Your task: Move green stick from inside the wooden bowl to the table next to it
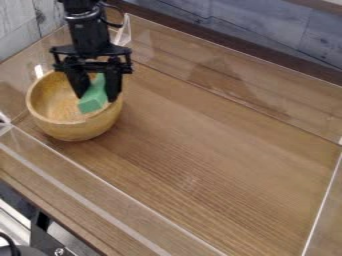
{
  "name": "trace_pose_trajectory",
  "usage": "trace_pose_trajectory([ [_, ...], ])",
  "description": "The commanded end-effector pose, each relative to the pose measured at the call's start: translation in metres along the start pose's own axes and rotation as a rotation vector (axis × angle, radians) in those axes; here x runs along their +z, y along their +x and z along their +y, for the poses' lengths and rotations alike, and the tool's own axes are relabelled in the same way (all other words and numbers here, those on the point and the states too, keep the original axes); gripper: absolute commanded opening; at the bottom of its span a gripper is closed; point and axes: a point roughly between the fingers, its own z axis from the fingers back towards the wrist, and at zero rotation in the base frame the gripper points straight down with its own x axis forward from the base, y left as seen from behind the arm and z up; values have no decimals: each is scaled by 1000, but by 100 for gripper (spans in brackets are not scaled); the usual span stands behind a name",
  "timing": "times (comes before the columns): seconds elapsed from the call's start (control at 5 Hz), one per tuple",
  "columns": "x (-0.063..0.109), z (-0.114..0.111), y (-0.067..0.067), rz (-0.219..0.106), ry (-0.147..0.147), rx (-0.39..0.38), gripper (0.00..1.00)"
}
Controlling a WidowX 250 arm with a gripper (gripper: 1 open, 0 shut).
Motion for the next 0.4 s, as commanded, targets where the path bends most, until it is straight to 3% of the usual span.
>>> trace_pose_trajectory([
  [0.0, 19, -22, 0, -59, -4, -15, 0],
  [0.2, 13, -57, -6, -49, -13, -54, 0],
])
